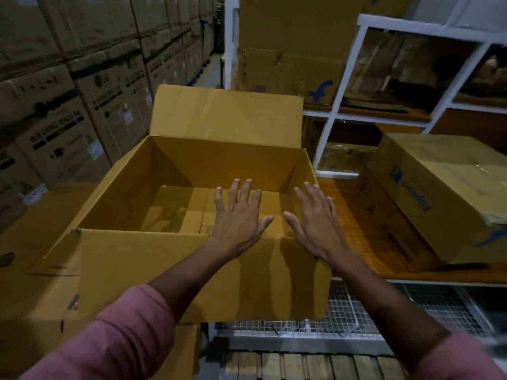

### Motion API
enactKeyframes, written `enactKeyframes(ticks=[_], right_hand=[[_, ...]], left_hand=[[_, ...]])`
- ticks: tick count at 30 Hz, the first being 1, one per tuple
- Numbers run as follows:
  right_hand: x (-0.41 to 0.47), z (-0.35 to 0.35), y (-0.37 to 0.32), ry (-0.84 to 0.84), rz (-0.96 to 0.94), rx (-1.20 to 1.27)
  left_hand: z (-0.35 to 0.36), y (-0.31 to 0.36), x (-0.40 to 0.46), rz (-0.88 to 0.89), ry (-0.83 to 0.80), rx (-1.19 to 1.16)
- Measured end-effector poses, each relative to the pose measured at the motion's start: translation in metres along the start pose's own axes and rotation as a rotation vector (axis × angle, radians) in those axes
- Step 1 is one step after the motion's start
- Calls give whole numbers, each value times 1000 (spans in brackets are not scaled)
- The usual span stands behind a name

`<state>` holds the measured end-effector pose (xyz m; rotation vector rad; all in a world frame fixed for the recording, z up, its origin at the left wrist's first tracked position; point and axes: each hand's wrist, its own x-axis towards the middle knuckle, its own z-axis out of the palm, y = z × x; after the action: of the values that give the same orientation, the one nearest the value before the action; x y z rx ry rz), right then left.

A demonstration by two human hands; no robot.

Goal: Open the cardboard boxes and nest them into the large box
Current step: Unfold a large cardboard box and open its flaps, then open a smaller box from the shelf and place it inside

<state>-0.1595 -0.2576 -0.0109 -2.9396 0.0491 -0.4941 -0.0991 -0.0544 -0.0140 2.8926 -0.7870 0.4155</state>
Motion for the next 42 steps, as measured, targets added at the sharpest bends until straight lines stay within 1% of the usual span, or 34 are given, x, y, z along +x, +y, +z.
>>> enactKeyframes(ticks=[4, 7, 9, 12, 17, 19, 22, 28, 34, 37, 42], right_hand=[[-1, -25, 47, 39, 97, -50], [-7, -50, 86, 60, 168, -28], [-11, -68, 118, 89, 183, -13], [-14, -95, 176, 124, 207, -1], [-23, -129, 283, 160, 244, -12], [-28, -139, 324, 158, 252, -13], [-31, -148, 380, 108, 269, -1], [-25, -150, 449, -31, 302, 23], [-28, -150, 482, -103, 355, 29], [-25, -150, 502, -101, 322, -20], [1, -144, 559, -113, 350, -64]], left_hand=[[0, 48, 28, 56, -11, -30], [-3, 93, 52, 129, -15, -50], [-4, 127, 69, 174, -14, -60], [-7, 183, 96, 213, -6, -79], [-4, 283, 142, 230, -30, -109], [-1, 321, 158, 239, -52, -123], [2, 365, 170, 219, -79, -145], [17, 408, 194, 218, -184, -159], [26, 439, 234, 180, -245, -232], [32, 461, 254, 148, -257, -320], [50, 478, 276, 71, -319, -322]])
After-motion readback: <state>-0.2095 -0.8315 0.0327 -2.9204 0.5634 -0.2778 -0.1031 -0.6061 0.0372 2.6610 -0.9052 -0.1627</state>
